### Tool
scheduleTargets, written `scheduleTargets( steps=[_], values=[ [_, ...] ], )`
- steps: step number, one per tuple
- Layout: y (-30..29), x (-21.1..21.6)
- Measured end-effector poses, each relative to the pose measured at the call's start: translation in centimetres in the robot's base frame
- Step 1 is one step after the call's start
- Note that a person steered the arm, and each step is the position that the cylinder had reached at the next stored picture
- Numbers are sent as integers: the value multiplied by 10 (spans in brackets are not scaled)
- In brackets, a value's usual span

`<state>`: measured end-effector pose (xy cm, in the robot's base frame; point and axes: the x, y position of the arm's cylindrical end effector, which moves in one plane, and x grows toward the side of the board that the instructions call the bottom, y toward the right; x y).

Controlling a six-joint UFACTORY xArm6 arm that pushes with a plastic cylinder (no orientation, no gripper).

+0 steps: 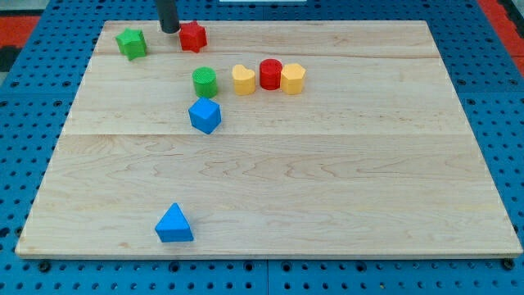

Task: Place the red star diagonal to the top right of the green circle

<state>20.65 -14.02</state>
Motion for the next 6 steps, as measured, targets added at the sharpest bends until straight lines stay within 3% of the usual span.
scheduleTargets(
  steps=[1,2,3,5,6],
  values=[
    [72,25],
    [60,20],
    [-5,13],
    [-2,46],
    [29,55]
  ],
)
